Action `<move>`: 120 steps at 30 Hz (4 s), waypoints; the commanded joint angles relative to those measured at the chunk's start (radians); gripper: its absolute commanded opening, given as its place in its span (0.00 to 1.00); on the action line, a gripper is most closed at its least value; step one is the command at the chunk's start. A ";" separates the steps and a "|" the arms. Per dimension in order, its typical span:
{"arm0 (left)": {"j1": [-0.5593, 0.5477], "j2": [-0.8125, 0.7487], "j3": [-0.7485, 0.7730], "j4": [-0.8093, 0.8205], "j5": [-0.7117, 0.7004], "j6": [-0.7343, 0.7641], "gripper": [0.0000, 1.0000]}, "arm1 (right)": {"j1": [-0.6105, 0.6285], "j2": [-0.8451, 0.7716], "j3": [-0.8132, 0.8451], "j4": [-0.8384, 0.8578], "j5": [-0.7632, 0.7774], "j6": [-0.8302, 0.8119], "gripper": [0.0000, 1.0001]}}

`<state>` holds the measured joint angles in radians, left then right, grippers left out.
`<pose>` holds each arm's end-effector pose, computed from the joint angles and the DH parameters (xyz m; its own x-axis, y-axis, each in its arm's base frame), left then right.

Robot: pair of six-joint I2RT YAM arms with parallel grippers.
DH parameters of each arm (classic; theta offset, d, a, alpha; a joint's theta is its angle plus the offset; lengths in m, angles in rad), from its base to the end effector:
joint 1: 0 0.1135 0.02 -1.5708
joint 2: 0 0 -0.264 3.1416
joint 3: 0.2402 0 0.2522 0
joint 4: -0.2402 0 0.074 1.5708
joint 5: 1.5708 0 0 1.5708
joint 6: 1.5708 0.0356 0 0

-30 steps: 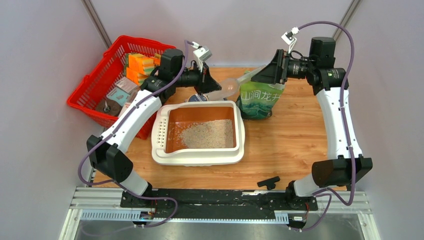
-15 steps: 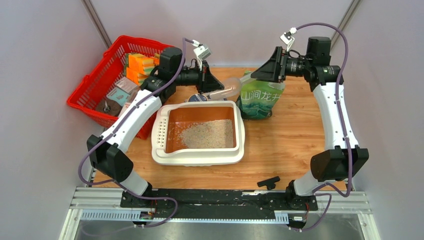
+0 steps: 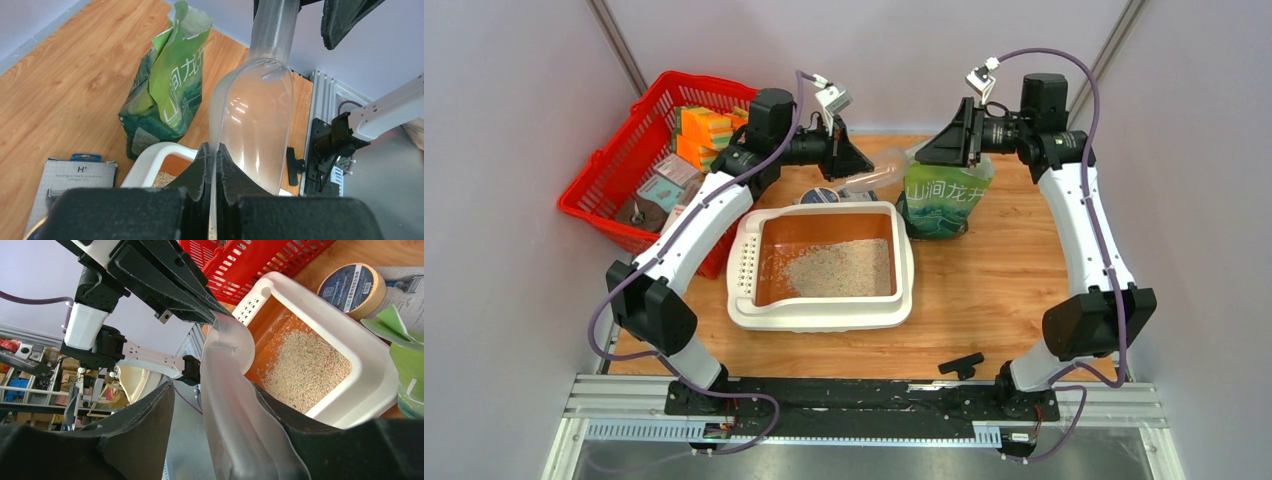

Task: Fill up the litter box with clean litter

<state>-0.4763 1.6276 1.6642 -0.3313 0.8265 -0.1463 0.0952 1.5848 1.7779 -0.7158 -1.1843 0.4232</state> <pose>0.3181 -0.1936 0.4175 -0.3918 0.0910 -0.9155 0.8885 0.2958 -0.3509 0.3237 0.0640 0.4397 -0.7959 0.0795 -0.6001 -0.5570 0.2921 0.7774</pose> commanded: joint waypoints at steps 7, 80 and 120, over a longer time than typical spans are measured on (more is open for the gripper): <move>-0.004 -0.012 0.037 0.009 -0.007 0.045 0.00 | -0.006 -0.054 0.015 0.038 0.011 0.009 0.55; -0.085 0.347 0.313 0.178 -0.042 0.208 0.60 | -0.402 -0.057 0.267 -0.143 0.368 -0.374 0.00; -0.151 0.357 0.333 0.253 -0.032 0.076 0.00 | -0.292 0.119 0.411 -0.611 0.554 -0.784 0.00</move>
<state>-0.6262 2.0647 1.9896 -0.1741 0.7349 -0.0193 -0.2199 1.6783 2.1738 -1.3067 -0.6773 -0.3153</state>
